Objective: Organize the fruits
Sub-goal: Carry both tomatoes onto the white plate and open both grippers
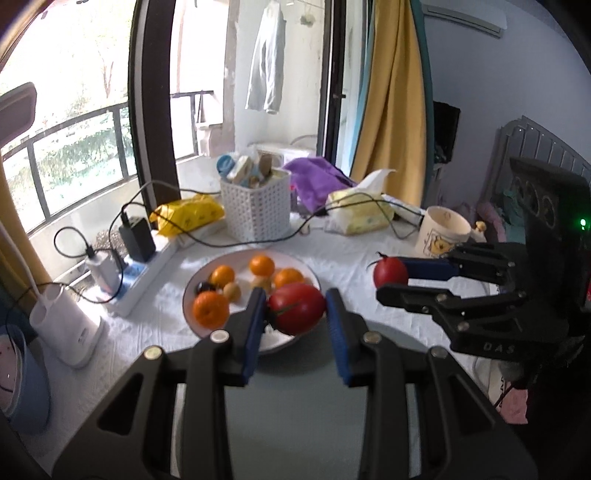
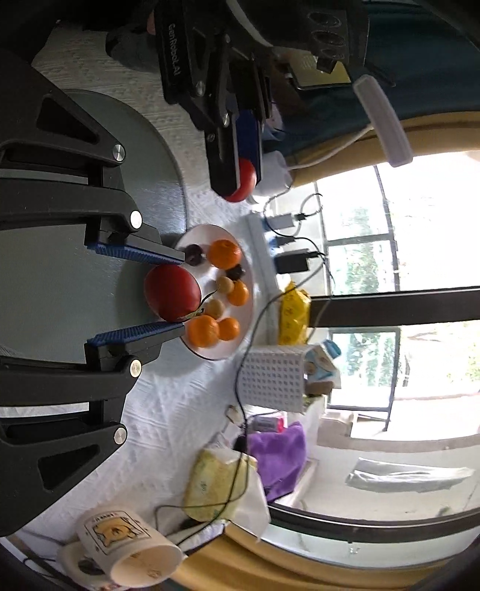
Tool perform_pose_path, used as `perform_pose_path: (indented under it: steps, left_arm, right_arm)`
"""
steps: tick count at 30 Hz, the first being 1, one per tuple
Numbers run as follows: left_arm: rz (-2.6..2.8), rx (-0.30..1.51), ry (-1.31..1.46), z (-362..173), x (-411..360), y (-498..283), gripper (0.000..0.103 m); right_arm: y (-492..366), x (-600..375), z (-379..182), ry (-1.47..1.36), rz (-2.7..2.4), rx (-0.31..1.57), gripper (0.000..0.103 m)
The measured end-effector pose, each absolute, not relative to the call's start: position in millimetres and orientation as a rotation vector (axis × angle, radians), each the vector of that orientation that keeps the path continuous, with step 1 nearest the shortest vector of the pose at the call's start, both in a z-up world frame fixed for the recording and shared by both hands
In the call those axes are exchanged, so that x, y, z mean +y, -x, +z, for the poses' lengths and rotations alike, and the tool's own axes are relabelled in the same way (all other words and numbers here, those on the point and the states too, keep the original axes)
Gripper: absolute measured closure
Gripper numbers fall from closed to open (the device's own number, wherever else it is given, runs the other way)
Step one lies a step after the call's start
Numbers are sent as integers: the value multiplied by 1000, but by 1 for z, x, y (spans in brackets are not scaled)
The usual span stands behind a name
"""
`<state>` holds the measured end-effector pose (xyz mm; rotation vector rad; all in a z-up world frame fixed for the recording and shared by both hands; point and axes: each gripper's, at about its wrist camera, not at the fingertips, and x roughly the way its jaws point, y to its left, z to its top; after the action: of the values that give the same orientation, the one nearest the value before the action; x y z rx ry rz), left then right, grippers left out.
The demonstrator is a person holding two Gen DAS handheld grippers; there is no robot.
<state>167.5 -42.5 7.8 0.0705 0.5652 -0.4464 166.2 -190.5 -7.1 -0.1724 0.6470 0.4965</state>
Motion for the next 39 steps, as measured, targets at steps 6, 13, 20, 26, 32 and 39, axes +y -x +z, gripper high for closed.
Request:
perform_pose_path:
  steps: [6, 13, 20, 26, 32, 39]
  left_arm:
    - [-434, 558, -56, 11, -44, -187, 69]
    - [-411, 577, -48, 3, -40, -209, 69]
    - [-395, 632, -61, -18, -41, -238, 69]
    - [-395, 679, -61, -36, -43, -262, 69]
    - [-404, 740, -45, -56, -44, -281, 69]
    - [-404, 809, 0, -71, -35, -293, 69]
  right_arm:
    - [-177, -186, 2, 183, 497, 619, 69]
    - [-200, -176, 3, 209, 509, 609, 69]
    - [-227, -174, -7, 217, 512, 629, 69]
    - [-252, -176, -16, 220, 506, 652, 69]
    - [-274, -177, -31, 209, 496, 688, 69]
    - [-282, -170, -53, 203, 510, 744, 69]
